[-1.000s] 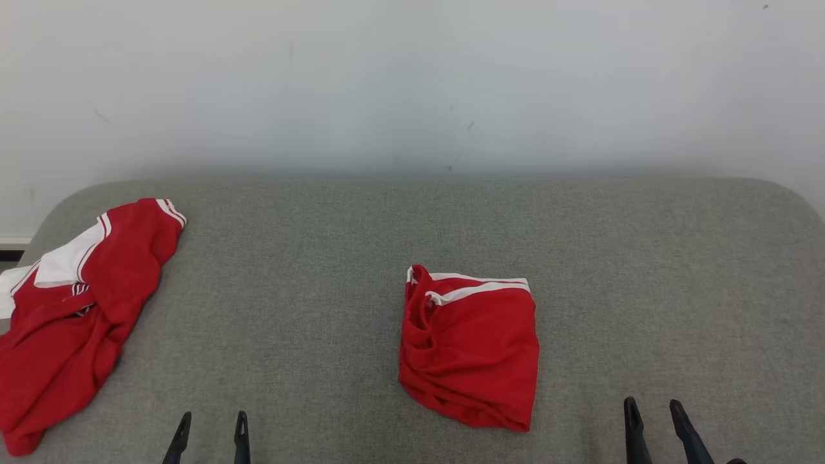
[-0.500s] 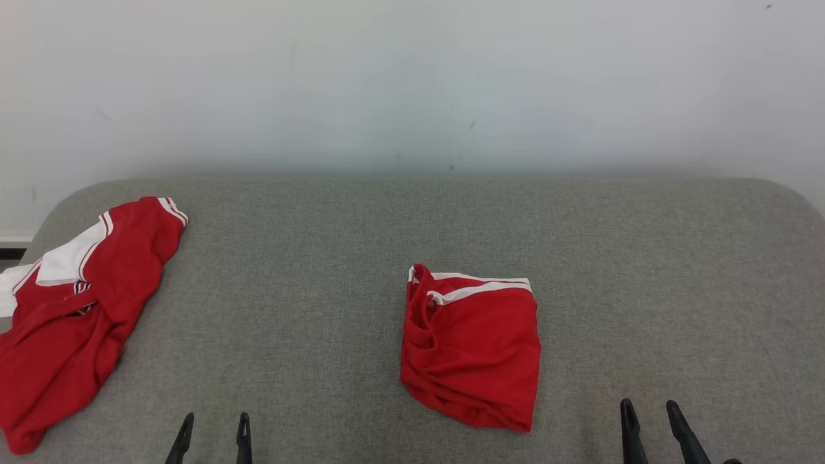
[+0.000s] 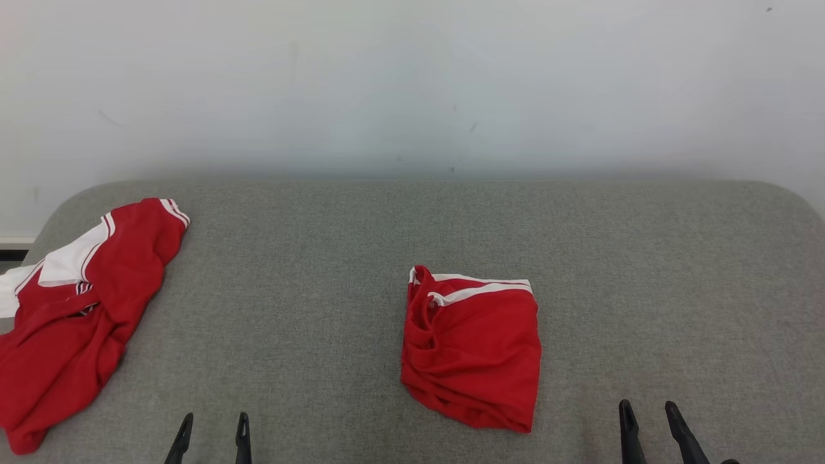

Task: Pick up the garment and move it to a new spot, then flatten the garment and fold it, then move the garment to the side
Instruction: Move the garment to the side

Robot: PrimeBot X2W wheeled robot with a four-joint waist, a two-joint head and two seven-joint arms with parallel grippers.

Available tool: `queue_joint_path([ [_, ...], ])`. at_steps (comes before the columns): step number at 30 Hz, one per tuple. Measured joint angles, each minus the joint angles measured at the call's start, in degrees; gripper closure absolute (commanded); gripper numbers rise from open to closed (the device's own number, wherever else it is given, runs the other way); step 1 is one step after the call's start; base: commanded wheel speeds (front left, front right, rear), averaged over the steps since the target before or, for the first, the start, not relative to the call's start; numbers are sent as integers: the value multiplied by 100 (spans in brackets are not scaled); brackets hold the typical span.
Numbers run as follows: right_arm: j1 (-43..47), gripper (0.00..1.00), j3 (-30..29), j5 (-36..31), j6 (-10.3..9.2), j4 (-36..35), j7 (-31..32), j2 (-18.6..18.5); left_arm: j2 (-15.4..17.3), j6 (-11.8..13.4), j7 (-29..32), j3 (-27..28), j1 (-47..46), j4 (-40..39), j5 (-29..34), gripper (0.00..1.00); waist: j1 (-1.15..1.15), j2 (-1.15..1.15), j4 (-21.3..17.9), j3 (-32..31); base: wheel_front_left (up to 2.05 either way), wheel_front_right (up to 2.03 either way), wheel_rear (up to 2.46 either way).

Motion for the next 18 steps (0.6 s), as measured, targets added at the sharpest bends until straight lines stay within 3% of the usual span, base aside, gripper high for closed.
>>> queue_joint_path([
  [18, -316, 0, 237, 43, 0, 318, 0, 4, -2, -40, 0, 3, -1, 14, -21, 0, 0, 0, 48, -7, 0, 0, 0],
])
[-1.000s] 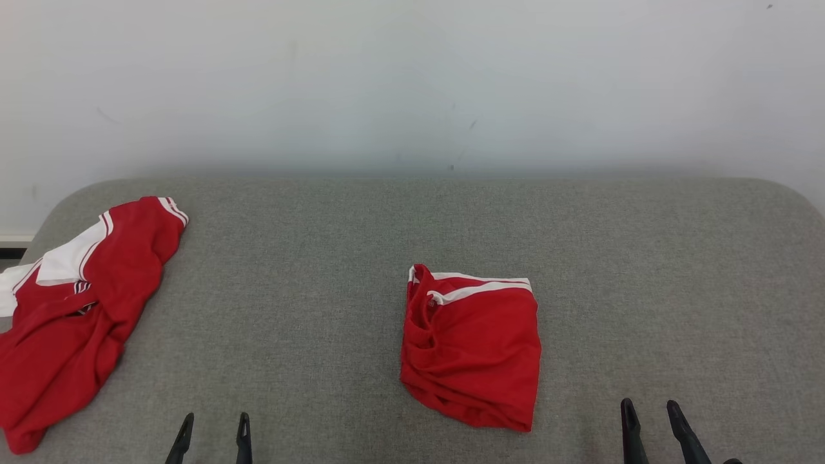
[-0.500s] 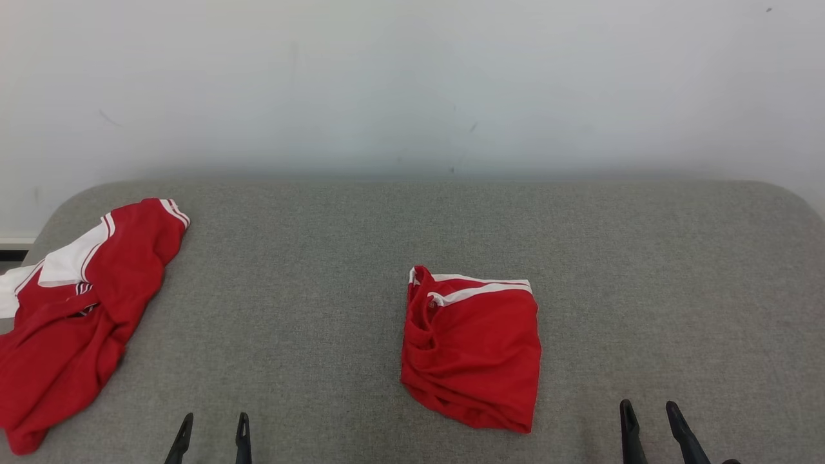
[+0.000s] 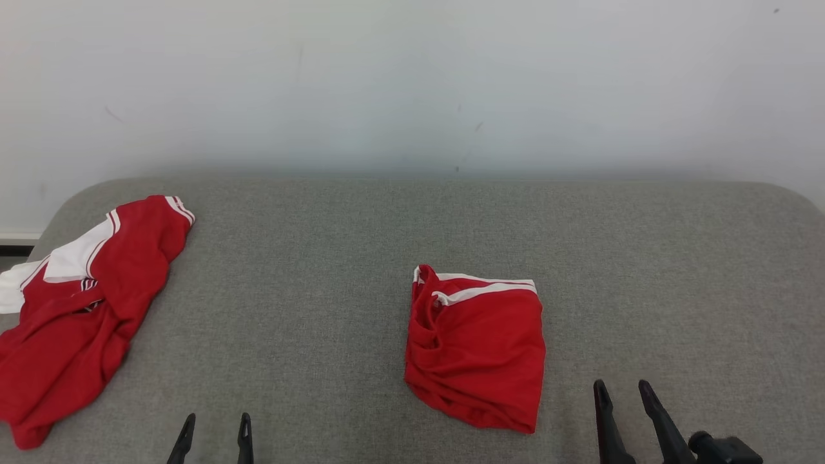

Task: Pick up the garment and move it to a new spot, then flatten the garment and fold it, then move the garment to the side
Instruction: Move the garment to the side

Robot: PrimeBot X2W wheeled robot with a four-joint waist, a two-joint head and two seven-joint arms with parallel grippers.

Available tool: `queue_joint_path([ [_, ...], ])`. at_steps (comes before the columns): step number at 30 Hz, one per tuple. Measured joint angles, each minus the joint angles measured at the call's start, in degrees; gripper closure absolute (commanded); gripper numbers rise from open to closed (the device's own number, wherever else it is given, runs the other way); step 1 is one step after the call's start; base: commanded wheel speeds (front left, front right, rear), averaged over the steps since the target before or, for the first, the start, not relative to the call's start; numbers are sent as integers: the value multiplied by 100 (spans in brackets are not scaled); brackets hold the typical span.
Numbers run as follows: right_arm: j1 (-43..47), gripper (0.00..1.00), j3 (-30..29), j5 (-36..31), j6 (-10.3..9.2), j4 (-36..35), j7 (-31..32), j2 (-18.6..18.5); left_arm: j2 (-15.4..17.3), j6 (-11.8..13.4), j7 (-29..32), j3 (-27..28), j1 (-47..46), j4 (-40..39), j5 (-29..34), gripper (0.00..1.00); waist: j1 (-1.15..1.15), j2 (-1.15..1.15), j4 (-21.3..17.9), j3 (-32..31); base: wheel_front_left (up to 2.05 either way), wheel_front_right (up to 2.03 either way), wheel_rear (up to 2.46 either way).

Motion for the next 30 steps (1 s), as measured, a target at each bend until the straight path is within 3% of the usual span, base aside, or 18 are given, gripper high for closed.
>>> queue_joint_path([
  [5, -865, 0, 81, -152, 0, 981, 1, -3, -20, -18, 0, -96, -7, 24, -27, 0, 0, 0, 72, 51, 0, 0, 0],
  [10, -2054, 0, 175, -215, 0, 2423, 1, -3, -25, -45, 0, -207, -117, 91, -33, 0, 0, 0, 238, 130, 0, 0, 0],
  [17, -3414, 0, -222, -347, 0, 4177, 0, -2, -36, -73, 0, -371, -369, 116, -81, 0, 1, 0, 571, 356, 0, 0, 0],
  [24, -3932, 0, -556, -322, 0, 5595, -4, 0, -45, -74, 0, -447, -497, 149, -114, 0, 1, 1, 898, 631, 0, 0, 0],
  [28, -4075, 0, -158, 209, 0, 5836, -48, -32, -46, -69, 0, -398, -544, 146, -138, 0, 1, 0, 1022, 790, 0, 0, 0],
  [29, -4078, 21, -14, 374, 0, 5846, -43, -44, -46, -70, 0, -399, -569, 151, -140, 0, 0, 0, 1033, 808, 0, 0, 0],
  [30, -4073, 52, 167, 542, -7, 5846, 2, -63, -45, -70, 0, -399, -593, 152, -140, 0, 0, 0, 1043, 818, 0, 0, 0],
])
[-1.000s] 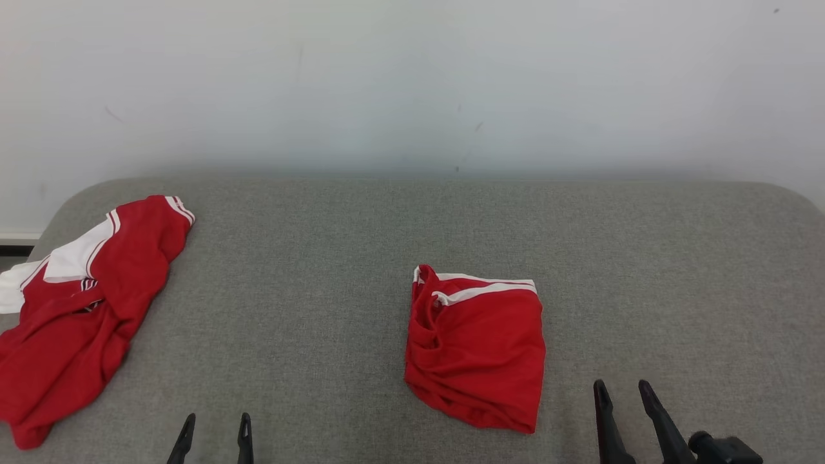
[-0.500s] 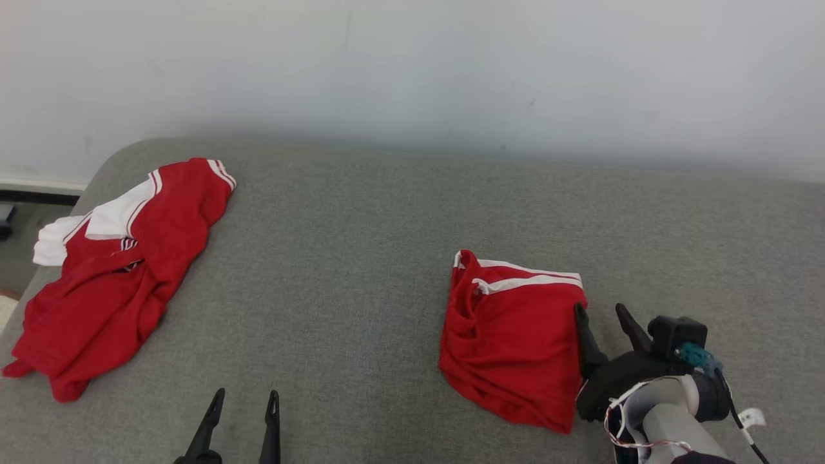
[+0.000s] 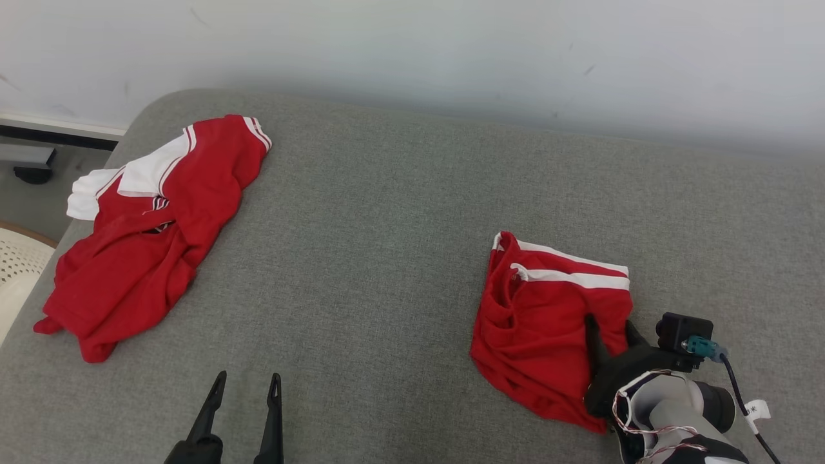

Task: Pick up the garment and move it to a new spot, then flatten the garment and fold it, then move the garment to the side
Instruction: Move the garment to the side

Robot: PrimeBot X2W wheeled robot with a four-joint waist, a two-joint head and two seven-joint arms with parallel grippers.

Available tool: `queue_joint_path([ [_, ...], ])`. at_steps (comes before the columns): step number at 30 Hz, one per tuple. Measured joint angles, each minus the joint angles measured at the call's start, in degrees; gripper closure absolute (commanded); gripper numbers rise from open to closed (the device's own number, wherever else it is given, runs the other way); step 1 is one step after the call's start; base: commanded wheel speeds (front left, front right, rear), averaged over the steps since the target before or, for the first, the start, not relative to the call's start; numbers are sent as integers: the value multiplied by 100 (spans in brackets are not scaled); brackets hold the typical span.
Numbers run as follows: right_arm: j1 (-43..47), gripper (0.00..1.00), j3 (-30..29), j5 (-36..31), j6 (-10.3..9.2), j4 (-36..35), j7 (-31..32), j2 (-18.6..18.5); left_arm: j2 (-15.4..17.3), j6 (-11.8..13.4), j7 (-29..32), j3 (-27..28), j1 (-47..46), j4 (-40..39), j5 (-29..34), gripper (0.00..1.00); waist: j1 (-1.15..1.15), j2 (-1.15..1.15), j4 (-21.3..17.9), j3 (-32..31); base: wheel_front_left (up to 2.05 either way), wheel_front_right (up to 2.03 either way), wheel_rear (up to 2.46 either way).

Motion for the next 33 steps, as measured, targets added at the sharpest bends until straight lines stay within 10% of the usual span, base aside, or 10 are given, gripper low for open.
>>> queue_joint_path([
  [2, 14, 100, 389, 402, -4, -81, 200, -47, -2, -3, 0, -1, -7, 14, -2, 0, 0, 0, -1, -2, 0, 0, 0],
  [13, -265, 100, 1346, 182, 8, -16, 41, -186, -3, 38, 0, 71, -9, -64, -140, 0, 0, 1, -291, -35, 0, 0, 0],
  [33, -2140, 100, 3574, -99, 7, -778, 632, -2223, 113, -86, 0, 374, -408, -504, 5, 0, 0, 1, -1381, 731, 0, 0, 0],
])
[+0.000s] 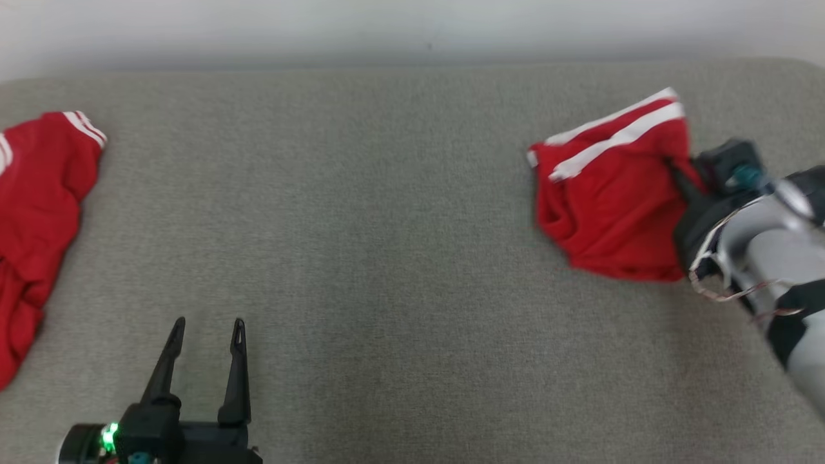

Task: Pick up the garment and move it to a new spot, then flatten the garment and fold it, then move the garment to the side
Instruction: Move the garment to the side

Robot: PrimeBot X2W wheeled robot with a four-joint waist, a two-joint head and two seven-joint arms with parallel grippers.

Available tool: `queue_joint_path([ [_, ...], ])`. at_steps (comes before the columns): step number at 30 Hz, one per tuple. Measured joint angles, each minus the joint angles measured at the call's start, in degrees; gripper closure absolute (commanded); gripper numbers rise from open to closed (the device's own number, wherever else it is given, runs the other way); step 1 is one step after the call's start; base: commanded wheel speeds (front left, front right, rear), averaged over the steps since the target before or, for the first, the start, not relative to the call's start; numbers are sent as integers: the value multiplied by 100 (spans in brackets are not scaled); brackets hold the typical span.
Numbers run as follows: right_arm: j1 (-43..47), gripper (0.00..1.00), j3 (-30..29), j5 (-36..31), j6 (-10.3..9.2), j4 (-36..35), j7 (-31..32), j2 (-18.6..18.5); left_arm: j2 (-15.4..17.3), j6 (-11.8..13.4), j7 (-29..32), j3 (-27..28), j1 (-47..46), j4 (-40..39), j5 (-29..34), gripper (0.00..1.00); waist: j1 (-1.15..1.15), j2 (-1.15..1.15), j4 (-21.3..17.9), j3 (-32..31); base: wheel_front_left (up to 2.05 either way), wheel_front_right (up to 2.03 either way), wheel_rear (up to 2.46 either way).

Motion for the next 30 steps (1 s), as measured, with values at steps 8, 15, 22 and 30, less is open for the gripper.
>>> queue_joint_path([
  [8, -625, 100, 483, 125, 1, -11, 166, -721, 154, -22, 0, 74, -218, -189, 56, 0, 1, 0, -170, 469, 0, 0, 0],
  [15, -1118, 100, 877, 207, 1, 41, 285, -1236, 283, -62, 0, 107, -364, -434, 115, 0, 1, 0, -279, 850, 0, 0, 0],
  [22, -1389, 100, 1106, 315, 1, 190, 299, -1508, 388, -63, 0, 179, -412, -658, 149, 0, 0, 0, -320, 1123, 0, 0, 0],
  [30, -1500, 100, 1180, 468, 1, 437, 292, -1530, 408, -37, 0, 218, -398, -764, 151, 0, 0, 0, -320, 1189, 0, 0, 0],
])
